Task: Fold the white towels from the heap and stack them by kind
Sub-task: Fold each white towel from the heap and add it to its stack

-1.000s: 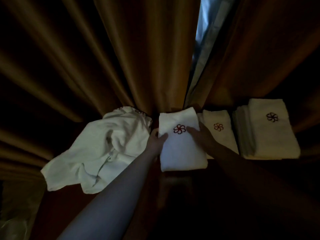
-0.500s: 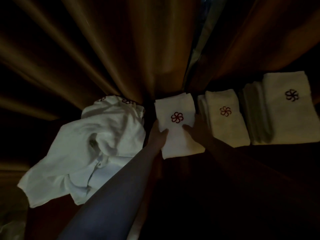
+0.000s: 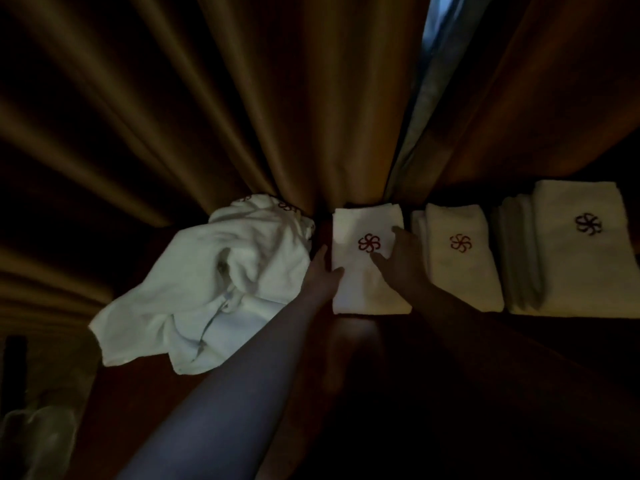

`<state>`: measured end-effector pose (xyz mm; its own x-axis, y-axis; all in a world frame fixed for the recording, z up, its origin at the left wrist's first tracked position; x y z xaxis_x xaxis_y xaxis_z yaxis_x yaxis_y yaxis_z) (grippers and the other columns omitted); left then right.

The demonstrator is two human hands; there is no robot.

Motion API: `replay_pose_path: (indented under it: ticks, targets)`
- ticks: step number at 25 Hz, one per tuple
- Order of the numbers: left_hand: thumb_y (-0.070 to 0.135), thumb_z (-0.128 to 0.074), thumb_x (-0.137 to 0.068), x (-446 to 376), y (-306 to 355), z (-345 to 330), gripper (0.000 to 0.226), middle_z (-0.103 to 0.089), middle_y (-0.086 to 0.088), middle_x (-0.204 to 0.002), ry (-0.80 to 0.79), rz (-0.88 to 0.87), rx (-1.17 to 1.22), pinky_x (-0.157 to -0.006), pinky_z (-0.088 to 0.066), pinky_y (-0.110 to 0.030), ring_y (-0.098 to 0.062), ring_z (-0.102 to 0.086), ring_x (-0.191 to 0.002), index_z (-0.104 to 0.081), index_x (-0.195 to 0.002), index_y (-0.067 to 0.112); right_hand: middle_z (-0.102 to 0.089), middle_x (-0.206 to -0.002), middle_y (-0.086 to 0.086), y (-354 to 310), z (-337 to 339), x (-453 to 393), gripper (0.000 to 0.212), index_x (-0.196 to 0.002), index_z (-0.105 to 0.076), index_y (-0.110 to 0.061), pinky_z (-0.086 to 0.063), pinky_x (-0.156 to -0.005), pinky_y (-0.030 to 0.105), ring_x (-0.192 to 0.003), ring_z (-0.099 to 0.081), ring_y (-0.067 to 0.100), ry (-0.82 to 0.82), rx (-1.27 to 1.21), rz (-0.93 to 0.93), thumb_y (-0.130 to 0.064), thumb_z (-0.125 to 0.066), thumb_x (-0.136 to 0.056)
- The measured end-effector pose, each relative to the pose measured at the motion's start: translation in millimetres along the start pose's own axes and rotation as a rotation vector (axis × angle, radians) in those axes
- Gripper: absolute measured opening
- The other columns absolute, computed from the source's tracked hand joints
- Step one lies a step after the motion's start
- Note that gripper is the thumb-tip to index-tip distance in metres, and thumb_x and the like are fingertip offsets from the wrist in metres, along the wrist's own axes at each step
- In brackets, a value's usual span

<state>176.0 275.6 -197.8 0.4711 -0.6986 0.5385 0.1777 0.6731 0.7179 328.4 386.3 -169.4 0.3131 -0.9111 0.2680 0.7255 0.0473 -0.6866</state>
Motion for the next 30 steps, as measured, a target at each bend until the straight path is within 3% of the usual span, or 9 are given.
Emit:
replay_pose_path:
  ticks: [4, 9, 11, 14, 20, 25, 30]
  targets:
    - [0.023, -0.061, -0.092, 55, 1, 36, 0.069, -0.042, -0.011, -0.147, 0.14, 0.014, 0.059, -0.106, -0.04, -0.038, -0.027, -0.046, -0.13, -0.026, -0.151, 0.02, -0.036, -0.141, 0.018, -41, 0, 29, 0.063, -0.139, -0.04, -0.008, -0.03, -0.107, 0.036, -0.131, -0.033, 0.033, -0.065, -0.01, 0.084, -0.028, -0.067, -0.086]
    - [0.025, -0.059, -0.093, 129, -23, 81, 0.063, -0.044, -0.011, -0.144, 0.293, 0.078, 0.147, -0.088, -0.046, -0.029, -0.026, -0.053, -0.121, -0.03, -0.149, 0.023, -0.038, -0.138, 0.015, -89, -41, 90, 0.055, -0.136, -0.043, -0.011, -0.036, -0.101, 0.035, -0.128, -0.037, 0.031, -0.306, -0.011, 0.159, -0.033, -0.062, -0.089]
    - [0.026, -0.059, -0.092, 153, -33, 102, 0.06, -0.048, -0.01, -0.14, 0.361, 0.08, 0.151, -0.088, -0.043, -0.028, -0.024, -0.053, -0.119, -0.034, -0.146, 0.023, -0.038, -0.138, 0.014, -108, -56, 108, 0.055, -0.137, -0.042, -0.012, -0.039, -0.098, 0.034, -0.125, -0.041, 0.03, -0.383, -0.028, 0.177, -0.035, -0.061, -0.09]
    - [0.024, -0.06, -0.092, 176, -52, 138, 0.054, -0.051, -0.009, -0.134, 0.439, 0.093, 0.154, -0.082, -0.037, -0.024, -0.023, -0.054, -0.115, -0.04, -0.141, 0.022, -0.039, -0.137, 0.013, -132, -72, 124, 0.054, -0.136, -0.042, -0.013, -0.042, -0.095, 0.034, -0.123, -0.045, 0.03, -0.432, -0.03, 0.212, -0.036, -0.059, -0.09]
    - [0.025, -0.062, -0.091, 179, -93, 216, 0.041, -0.054, -0.006, -0.124, 0.515, 0.102, 0.196, -0.074, -0.04, -0.026, -0.024, -0.058, -0.1, -0.051, -0.13, 0.02, -0.053, -0.128, 0.008, -185, -113, 129, 0.045, -0.129, -0.05, -0.012, -0.04, -0.081, 0.025, -0.109, -0.053, 0.02, -0.492, -0.062, 0.245, -0.037, -0.057, -0.092]
    - [0.023, -0.063, -0.089, 139, -105, 263, 0.024, -0.065, -0.004, -0.114, 0.46, -0.039, -0.024, -0.075, -0.042, -0.022, -0.016, -0.062, -0.095, -0.066, -0.112, 0.017, -0.055, -0.125, 0.009, -235, -138, 113, 0.036, -0.123, -0.054, -0.013, -0.039, -0.083, 0.023, -0.106, -0.055, 0.021, -0.33, -0.07, 0.303, -0.025, -0.062, -0.09]
    - [0.044, -0.06, -0.089, 90, -110, 265, 0.053, -0.049, -0.005, -0.131, 0.36, -0.169, -0.629, -0.092, -0.045, -0.034, -0.023, -0.047, -0.121, -0.05, -0.133, 0.016, -0.035, -0.14, 0.008, -257, -159, 92, 0.046, -0.133, -0.049, -0.016, -0.043, -0.088, 0.025, -0.107, -0.056, 0.026, -0.184, 0.099, 0.354, -0.014, -0.062, -0.088]
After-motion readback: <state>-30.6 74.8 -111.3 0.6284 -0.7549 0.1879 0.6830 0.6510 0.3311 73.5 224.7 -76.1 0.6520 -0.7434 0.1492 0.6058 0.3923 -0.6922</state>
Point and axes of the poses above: each hand's wrist, its own x-axis away from the middle knuckle, its own z-axis out of the back of the hand, y = z × x, the point moved 9 cm from there along -x, towards the middle knuckle
